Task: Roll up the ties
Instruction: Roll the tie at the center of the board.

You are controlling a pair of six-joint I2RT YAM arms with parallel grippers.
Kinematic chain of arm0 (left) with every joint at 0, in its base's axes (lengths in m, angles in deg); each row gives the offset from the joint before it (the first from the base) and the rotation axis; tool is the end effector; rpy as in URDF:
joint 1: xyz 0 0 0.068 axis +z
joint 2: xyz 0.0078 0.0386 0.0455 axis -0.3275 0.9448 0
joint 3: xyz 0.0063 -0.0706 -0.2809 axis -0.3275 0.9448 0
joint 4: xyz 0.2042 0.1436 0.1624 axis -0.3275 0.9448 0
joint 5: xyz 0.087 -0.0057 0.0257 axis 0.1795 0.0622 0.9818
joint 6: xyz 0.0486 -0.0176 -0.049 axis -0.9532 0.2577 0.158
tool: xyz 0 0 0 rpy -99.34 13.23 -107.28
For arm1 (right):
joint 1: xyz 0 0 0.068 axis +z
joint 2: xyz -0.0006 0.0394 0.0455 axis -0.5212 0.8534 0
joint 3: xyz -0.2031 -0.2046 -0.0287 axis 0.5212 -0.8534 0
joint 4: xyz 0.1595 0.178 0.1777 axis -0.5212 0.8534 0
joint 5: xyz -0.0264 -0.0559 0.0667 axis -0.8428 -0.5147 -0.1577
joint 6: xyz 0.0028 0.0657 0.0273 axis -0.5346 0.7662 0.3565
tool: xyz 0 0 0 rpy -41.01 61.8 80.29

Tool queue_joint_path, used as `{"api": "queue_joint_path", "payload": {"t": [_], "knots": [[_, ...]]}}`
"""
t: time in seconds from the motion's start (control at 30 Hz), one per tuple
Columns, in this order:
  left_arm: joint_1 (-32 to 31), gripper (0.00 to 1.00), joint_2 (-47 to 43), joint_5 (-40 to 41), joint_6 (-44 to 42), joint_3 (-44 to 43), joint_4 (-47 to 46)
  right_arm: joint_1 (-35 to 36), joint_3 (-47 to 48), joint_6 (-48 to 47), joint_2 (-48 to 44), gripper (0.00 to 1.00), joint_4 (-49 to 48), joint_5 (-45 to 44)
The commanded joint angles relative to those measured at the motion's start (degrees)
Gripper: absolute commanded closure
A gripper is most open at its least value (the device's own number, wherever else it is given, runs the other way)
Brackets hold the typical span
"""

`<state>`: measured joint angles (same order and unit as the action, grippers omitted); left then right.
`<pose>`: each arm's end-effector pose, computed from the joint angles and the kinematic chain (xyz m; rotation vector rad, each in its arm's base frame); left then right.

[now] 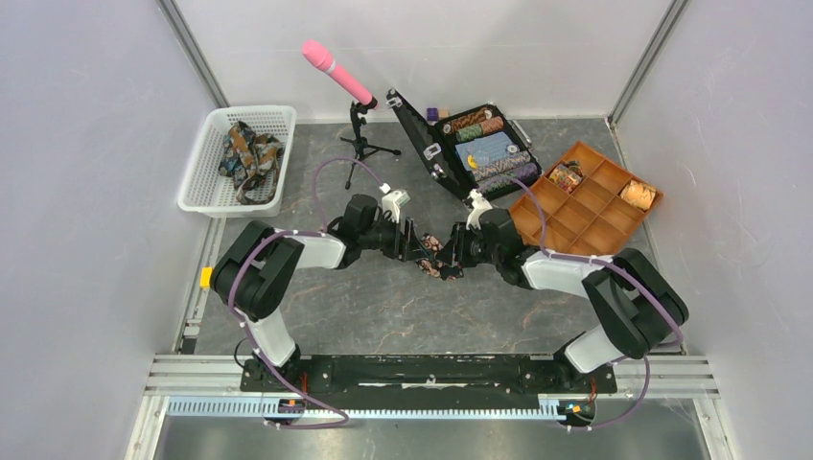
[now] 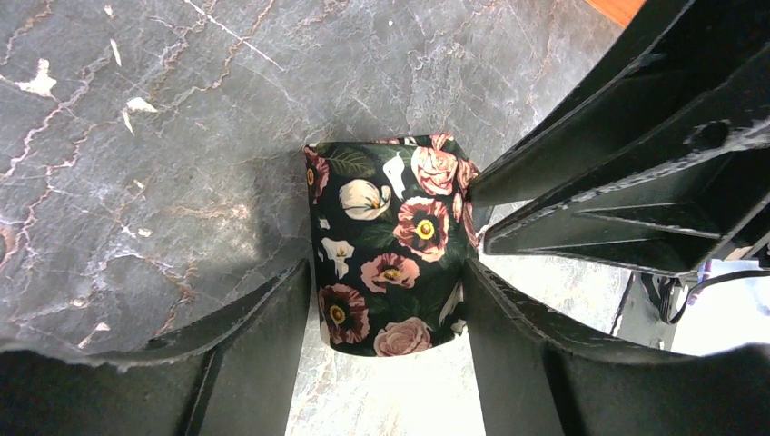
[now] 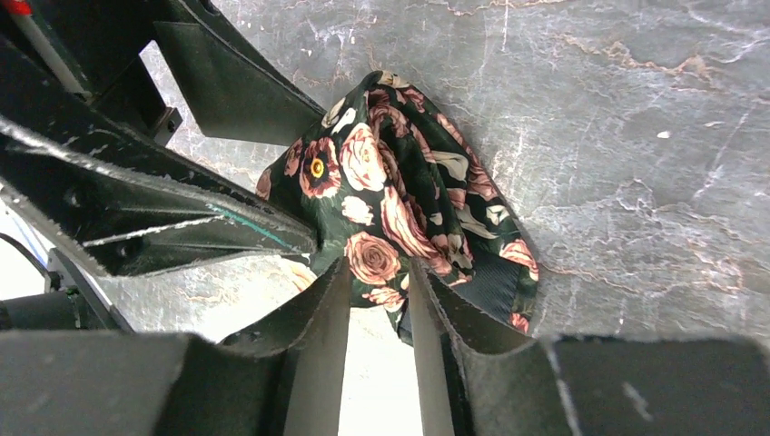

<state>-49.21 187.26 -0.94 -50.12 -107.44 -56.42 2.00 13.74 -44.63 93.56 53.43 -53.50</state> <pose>0.3084 -0.2171 0.1136 0.5611 2.2115 -1.1424 0.2687 0.1958 0.1275 -0.1184 2.3101 0.9491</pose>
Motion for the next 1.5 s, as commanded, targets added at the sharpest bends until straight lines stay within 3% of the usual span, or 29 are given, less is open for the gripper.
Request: {"api": "queue_joint_path", "payload": {"t": [0.0,0.43,0.63,0.73,0.97,1.03,1.23,1.47], "knots": [[0.2,0.33,0.9,-1.0,1.3,0.9,-3.3,0.3,2.1,-5.0,-4.5,0.63,3.3,-2.2],[0.1,0.42,-2.8,6.0,9.6,8.3,-10.6,0.3,-0.4,-7.5,-7.1,0.6,5.0,-3.5],[-0.1,0.41,-6.3,10.8,15.6,12.9,-15.9,0.2,1.7,-18.2,-8.3,0.4,6.8,-4.8],[-0.2,0.35,-7.2,11.9,16.9,12.7,-15.7,0.3,2.9,-25.6,-8.4,0.29,6.2,-2.7],[-0.1,0.25,-7.4,13.4,17.9,10.1,-12.9,0.3,5.4,-39.5,-7.3,0.15,3.6,4.3],[-0.1,0.23,-7.6,13.9,18.1,9.8,-12.4,0.5,4.2,-41.7,-7.2,0.03,-0.3,6.8],[0.0,0.2,-8.8,14.6,18.6,9.4,-11.9,2.3,-2.6,-51.1,-8.5,0.02,-12.8,10.1],[0.0,0.2,-8.1,14.0,19.1,9.1,-12.3,2.5,0.3,-57.5,-4.3,0.02,-11.4,12.2]]}}
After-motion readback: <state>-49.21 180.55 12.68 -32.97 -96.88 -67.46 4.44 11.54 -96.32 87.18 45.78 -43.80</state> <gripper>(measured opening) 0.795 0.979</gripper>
